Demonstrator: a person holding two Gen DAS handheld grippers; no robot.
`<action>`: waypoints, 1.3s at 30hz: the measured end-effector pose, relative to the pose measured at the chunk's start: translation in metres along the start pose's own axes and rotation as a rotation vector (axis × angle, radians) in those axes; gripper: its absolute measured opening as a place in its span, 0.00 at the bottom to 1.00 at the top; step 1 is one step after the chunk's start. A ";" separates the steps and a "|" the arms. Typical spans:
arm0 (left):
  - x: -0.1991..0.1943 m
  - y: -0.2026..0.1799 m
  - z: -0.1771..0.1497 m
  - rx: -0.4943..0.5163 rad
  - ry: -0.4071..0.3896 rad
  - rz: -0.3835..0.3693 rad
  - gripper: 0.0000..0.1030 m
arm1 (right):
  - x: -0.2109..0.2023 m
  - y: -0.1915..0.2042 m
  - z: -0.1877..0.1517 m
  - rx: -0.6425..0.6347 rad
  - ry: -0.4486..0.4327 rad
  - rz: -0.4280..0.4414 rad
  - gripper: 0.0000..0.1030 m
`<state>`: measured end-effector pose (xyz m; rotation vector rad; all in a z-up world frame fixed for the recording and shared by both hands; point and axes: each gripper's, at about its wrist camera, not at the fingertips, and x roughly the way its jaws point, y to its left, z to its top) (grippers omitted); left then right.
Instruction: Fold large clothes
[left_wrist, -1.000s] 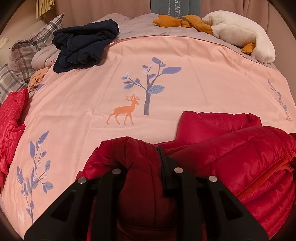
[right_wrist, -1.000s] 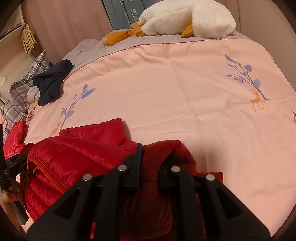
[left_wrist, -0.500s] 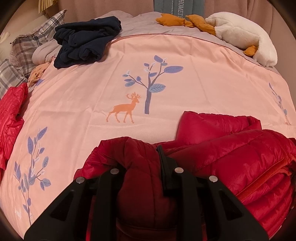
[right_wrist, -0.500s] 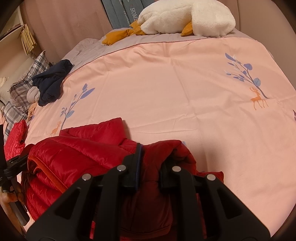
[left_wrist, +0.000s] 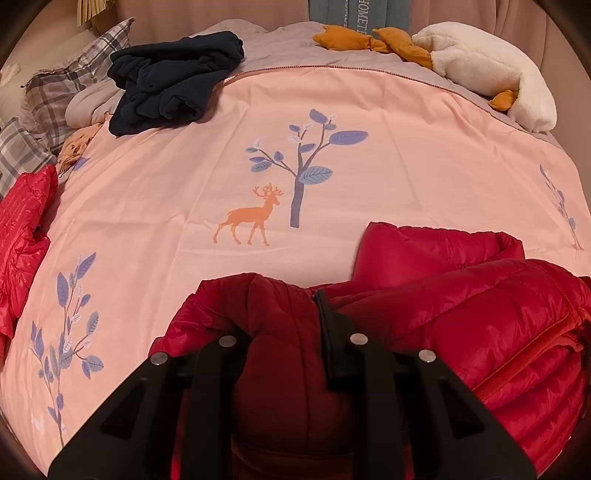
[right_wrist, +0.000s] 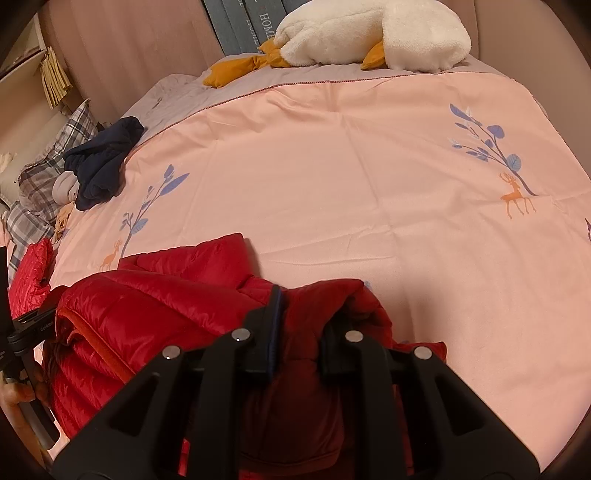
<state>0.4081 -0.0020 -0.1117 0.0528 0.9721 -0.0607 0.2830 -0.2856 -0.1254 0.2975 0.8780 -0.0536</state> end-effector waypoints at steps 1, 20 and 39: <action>0.000 0.000 0.000 -0.001 0.000 0.000 0.25 | 0.000 0.000 0.001 0.000 0.000 0.000 0.17; -0.002 0.003 0.004 -0.031 -0.001 -0.020 0.28 | -0.002 0.000 0.003 0.000 0.006 -0.005 0.20; -0.009 0.000 0.004 -0.015 0.000 0.007 0.33 | -0.011 0.000 0.006 0.002 0.005 -0.001 0.24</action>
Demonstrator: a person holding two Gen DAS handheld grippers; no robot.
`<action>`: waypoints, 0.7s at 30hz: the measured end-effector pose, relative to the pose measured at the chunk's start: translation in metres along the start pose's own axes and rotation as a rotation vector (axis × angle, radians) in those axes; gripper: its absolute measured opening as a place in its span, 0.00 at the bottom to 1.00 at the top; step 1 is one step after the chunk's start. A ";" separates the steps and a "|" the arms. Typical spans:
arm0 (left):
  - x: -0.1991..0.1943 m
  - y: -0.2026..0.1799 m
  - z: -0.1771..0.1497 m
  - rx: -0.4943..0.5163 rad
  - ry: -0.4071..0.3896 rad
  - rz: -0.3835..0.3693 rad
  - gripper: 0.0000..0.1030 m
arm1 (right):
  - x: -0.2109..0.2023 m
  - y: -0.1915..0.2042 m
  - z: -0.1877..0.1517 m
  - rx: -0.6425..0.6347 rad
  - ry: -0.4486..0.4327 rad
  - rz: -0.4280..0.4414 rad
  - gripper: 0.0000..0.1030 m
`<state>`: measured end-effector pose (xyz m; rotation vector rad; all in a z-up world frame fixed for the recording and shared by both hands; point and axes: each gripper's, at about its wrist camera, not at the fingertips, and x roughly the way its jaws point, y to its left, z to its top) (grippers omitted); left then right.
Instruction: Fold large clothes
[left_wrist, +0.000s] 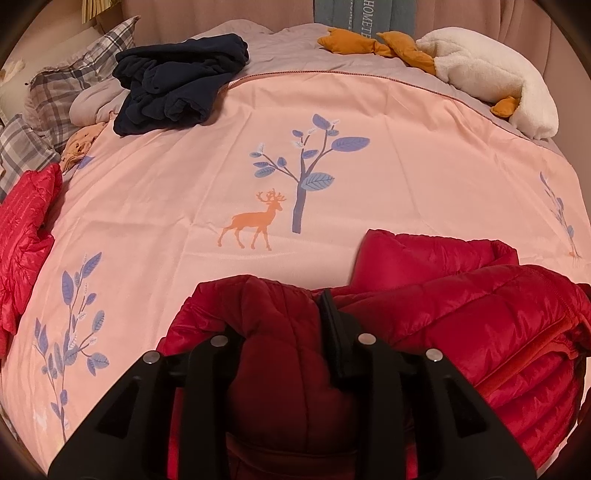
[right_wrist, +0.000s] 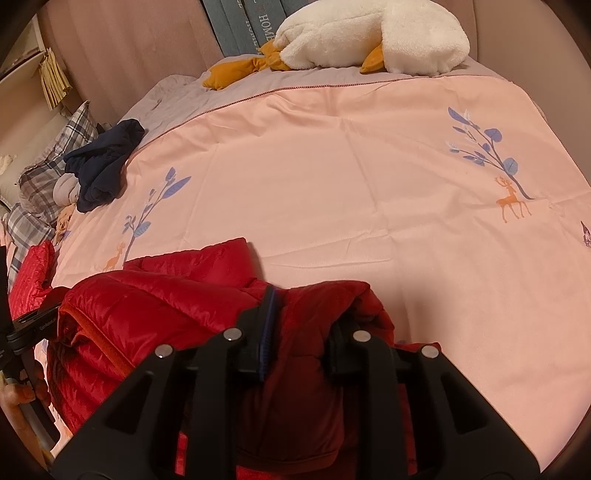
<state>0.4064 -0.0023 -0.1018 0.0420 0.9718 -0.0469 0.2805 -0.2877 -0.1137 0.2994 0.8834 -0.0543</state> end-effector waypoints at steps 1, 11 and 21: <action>-0.001 -0.001 0.000 0.002 -0.001 0.002 0.34 | 0.000 0.000 0.000 0.000 -0.001 0.001 0.25; -0.004 -0.003 -0.002 0.003 -0.008 0.007 0.36 | -0.006 0.002 -0.001 0.001 -0.002 0.005 0.27; -0.008 -0.001 -0.001 -0.017 -0.012 -0.008 0.42 | -0.010 0.003 0.002 0.006 -0.012 0.011 0.49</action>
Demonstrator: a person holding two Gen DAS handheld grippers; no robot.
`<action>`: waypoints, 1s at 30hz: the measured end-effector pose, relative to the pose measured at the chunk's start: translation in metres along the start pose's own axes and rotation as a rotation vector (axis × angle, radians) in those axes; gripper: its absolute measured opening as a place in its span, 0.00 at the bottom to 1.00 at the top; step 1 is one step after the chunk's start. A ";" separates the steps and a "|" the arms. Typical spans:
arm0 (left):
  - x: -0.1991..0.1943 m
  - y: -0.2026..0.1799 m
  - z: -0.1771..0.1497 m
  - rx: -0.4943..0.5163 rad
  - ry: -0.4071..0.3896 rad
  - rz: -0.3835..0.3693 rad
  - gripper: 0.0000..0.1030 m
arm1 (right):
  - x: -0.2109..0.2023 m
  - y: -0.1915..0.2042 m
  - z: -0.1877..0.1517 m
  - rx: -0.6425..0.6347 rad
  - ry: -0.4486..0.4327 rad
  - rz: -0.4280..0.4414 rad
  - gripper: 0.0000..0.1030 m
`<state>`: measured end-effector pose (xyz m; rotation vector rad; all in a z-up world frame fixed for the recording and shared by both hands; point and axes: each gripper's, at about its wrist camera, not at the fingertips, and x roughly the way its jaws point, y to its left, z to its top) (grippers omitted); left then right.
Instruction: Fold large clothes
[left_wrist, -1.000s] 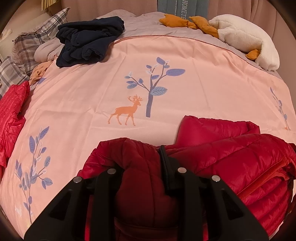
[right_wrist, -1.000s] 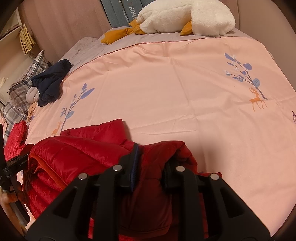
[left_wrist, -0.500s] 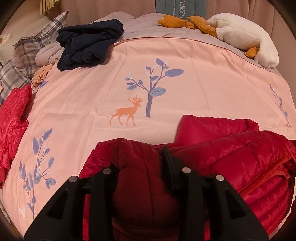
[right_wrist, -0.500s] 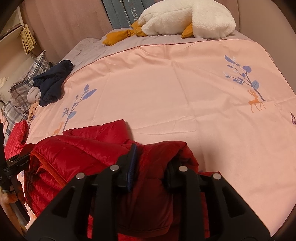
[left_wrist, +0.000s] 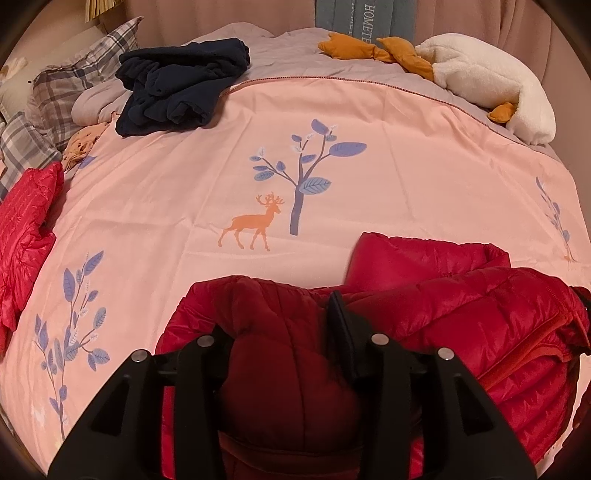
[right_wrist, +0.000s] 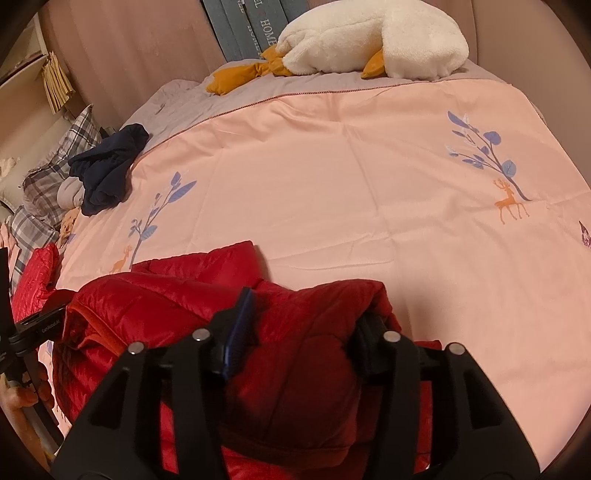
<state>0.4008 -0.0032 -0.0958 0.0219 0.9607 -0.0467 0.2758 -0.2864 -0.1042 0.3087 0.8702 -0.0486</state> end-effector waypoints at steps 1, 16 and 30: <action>0.000 0.000 0.000 -0.001 -0.001 0.000 0.42 | 0.000 0.000 0.000 0.000 0.000 0.000 0.49; -0.006 0.004 0.001 -0.039 -0.010 -0.024 0.48 | -0.003 0.002 0.002 0.001 -0.006 -0.004 0.63; -0.009 0.007 0.001 -0.063 -0.025 -0.039 0.56 | -0.003 0.000 0.002 0.002 -0.007 -0.008 0.66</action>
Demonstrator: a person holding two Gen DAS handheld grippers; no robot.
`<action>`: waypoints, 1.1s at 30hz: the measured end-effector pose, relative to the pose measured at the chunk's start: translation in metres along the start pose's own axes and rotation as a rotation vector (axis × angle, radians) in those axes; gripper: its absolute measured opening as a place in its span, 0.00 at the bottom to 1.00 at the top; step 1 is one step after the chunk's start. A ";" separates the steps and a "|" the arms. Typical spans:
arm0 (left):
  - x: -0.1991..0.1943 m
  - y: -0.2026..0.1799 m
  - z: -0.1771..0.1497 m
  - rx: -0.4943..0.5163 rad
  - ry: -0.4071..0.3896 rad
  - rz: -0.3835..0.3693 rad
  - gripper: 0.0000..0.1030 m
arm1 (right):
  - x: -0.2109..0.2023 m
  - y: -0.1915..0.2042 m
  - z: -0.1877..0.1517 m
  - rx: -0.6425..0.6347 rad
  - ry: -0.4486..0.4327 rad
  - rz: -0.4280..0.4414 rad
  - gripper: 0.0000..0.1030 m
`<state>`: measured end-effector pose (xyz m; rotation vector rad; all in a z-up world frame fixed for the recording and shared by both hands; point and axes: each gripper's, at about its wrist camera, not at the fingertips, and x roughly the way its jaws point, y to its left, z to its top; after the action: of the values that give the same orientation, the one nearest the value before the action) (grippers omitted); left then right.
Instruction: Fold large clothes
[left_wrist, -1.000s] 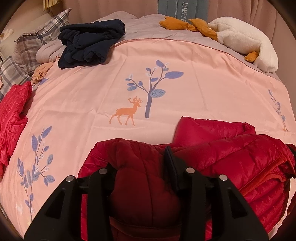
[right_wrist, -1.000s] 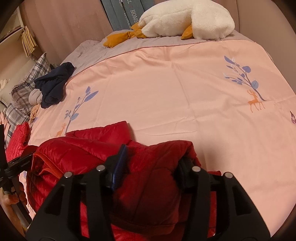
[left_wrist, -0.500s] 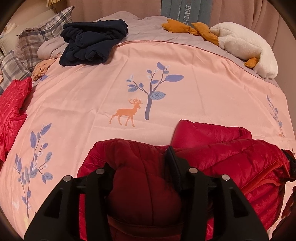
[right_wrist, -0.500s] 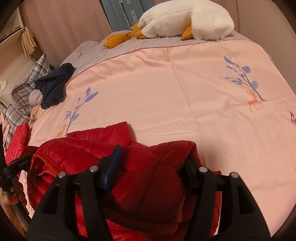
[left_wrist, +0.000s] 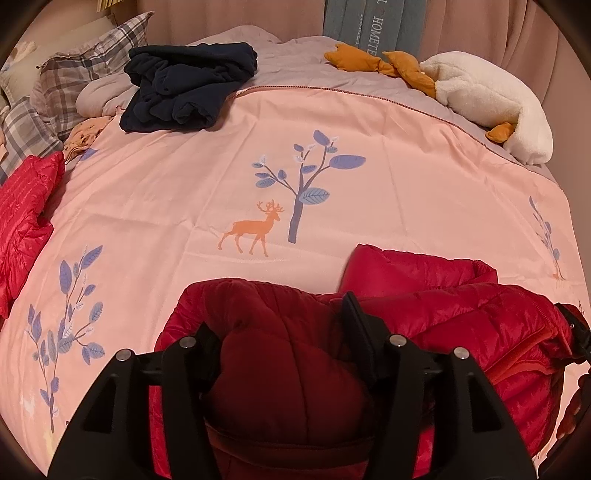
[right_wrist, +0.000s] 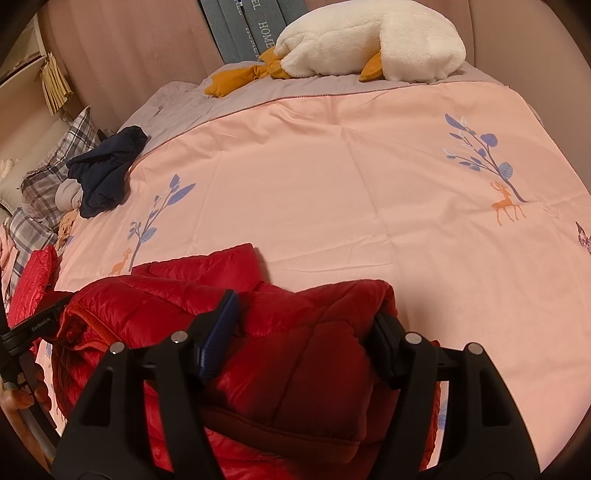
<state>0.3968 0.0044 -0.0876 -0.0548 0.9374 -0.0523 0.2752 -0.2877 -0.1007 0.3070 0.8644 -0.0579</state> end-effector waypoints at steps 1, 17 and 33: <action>0.000 0.000 0.000 -0.002 -0.001 -0.002 0.57 | 0.000 0.000 0.000 0.001 0.000 -0.001 0.68; 0.000 -0.004 0.000 0.001 -0.016 -0.003 0.71 | 0.002 -0.002 0.001 0.008 -0.004 -0.010 0.75; 0.003 -0.002 0.002 -0.020 -0.020 -0.009 0.75 | 0.007 -0.003 0.003 0.023 0.000 -0.009 0.83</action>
<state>0.4007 0.0026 -0.0888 -0.0776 0.9173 -0.0504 0.2817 -0.2910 -0.1053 0.3250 0.8658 -0.0761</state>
